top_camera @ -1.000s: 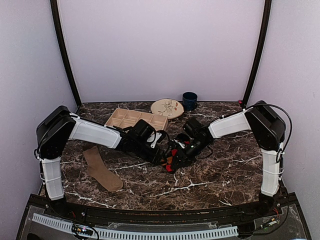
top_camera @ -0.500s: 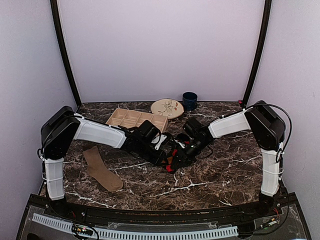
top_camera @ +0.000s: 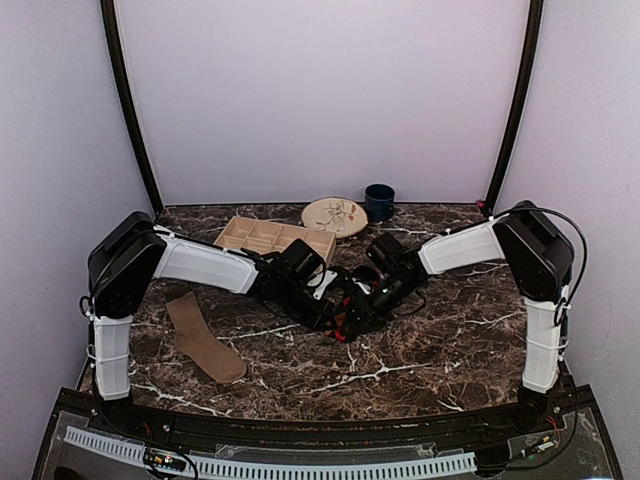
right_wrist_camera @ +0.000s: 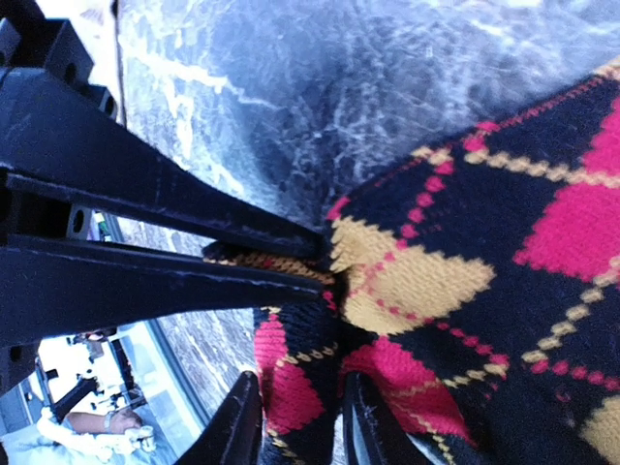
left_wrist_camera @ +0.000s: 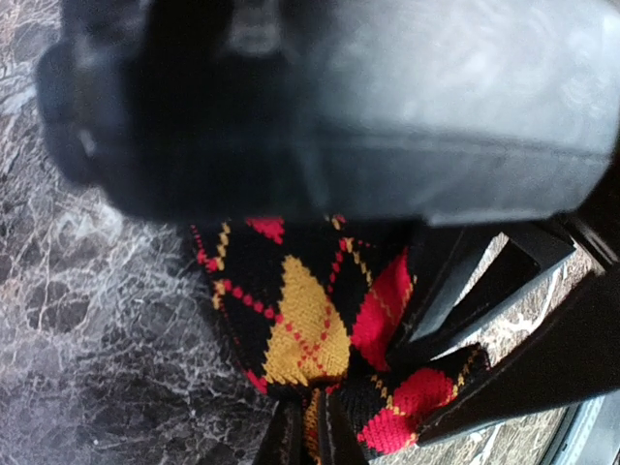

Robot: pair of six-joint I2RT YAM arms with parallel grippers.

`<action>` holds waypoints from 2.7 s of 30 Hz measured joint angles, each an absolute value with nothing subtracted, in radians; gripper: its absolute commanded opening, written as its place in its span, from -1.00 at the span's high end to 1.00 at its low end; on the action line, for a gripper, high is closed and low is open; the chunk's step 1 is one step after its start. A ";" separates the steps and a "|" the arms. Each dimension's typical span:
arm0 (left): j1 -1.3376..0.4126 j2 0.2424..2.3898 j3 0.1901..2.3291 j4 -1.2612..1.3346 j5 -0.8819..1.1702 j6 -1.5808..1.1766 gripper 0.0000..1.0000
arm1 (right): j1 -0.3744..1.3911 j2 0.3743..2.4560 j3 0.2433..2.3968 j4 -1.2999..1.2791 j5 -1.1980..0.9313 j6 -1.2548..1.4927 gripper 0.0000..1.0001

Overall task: Roll the socks
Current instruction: Roll the sock at the center of the board.

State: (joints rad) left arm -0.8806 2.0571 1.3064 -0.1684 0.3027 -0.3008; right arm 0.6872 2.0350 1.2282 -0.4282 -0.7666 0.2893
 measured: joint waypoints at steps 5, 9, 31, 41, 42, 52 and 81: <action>-0.881 2.063 1.316 -0.182 0.310 -0.307 0.99 | 0.687 2.002 1.213 -0.425 -0.698 0.289 0.35; -0.881 2.071 1.328 -0.190 0.316 -0.308 0.99 | 0.687 1.955 1.174 -0.403 -0.624 0.289 0.31; -0.880 2.121 1.438 -0.295 0.343 -0.274 0.99 | 0.849 1.562 0.851 -0.229 -0.042 0.130 0.08; -0.853 2.144 1.464 -0.332 0.427 -0.197 0.99 | 1.023 1.431 0.738 -0.167 0.184 0.044 0.00; -0.852 2.146 1.467 -0.337 0.432 -0.191 0.99 | 1.038 1.430 0.736 -0.161 0.203 0.036 0.00; -0.847 2.158 1.477 -0.381 0.509 -0.138 0.99 | 1.154 1.523 0.736 -0.069 0.321 -0.049 -0.06; -0.845 2.161 1.473 -0.411 0.566 -0.091 1.00 | 1.249 1.672 0.752 0.062 0.520 -0.183 -0.28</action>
